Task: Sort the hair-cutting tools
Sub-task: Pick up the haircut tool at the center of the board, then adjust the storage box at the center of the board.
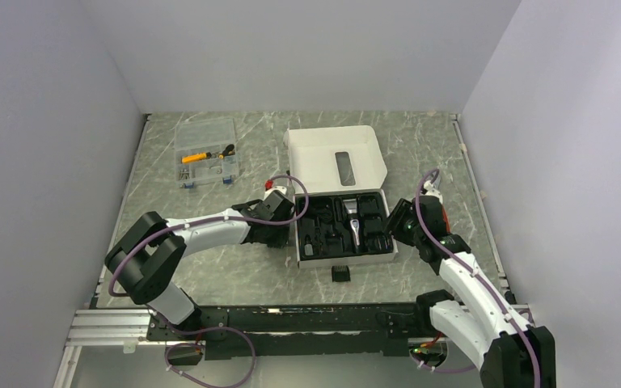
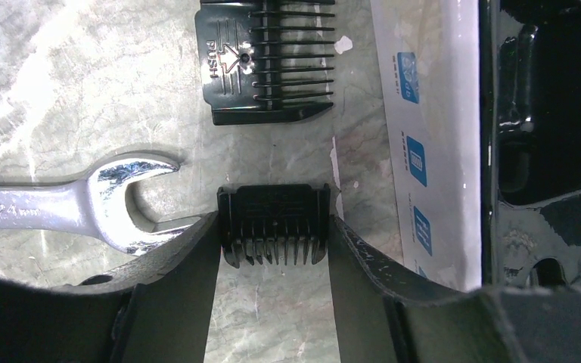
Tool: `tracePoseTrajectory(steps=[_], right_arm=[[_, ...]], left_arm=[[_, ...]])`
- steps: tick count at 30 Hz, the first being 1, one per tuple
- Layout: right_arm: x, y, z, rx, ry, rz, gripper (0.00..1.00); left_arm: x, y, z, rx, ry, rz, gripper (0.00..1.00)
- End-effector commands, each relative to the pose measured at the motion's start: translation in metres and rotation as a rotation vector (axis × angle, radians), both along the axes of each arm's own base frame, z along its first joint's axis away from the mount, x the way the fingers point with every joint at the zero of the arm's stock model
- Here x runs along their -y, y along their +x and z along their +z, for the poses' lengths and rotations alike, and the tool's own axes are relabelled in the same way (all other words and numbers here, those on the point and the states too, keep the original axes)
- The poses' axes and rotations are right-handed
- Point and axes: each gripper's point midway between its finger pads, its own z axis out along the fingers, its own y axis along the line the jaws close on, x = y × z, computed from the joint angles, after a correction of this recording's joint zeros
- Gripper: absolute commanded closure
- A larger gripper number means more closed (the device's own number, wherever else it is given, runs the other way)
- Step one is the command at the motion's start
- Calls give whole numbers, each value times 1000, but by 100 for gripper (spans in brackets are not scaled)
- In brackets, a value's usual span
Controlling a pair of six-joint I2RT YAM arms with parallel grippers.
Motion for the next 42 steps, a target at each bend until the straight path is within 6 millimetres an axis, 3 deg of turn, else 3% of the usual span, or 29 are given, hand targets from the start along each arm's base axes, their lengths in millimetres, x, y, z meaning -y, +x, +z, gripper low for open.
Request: tracePoseTrajectory(steps=[1,11,21,27,35,42], right_arm=[[-3,3,11,37,10,16,48],[-4,5,12,39,13,14,48],[-21,6,-16,-28,88,51,48],[-36,1,-16,-17,158,62,49],[-84,-20,-18,-28,196,115,49],[-70,-20,-8,15,117,87,48]], left_arm=[[1,5,15,50,-20,3,53],[-7,-2,66,165,-125,27,58],[19,-29,127,325,-384,-142,57],[22,-30,132,328,-383,-170,57],[37,-27,135,307,-411,-194,57],[42,-27,141,315,-403,-219,56]])
